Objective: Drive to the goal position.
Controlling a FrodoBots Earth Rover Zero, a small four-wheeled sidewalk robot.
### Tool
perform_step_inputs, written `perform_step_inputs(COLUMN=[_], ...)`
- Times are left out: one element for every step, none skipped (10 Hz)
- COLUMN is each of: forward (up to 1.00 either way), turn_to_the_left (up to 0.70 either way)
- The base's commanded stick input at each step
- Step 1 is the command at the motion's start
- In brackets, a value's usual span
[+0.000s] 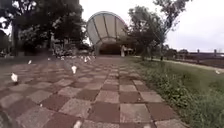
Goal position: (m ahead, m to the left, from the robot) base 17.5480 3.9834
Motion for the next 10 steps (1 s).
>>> perform_step_inputs(forward=[0.7,0.7,0.7,0.7,0.7,0.7,0.7,0.7,0.7,0.7], turn_to_the_left=[0.0,0.0,0.0,0.0,0.0,0.0,0.0,0.0,0.0,0.0])
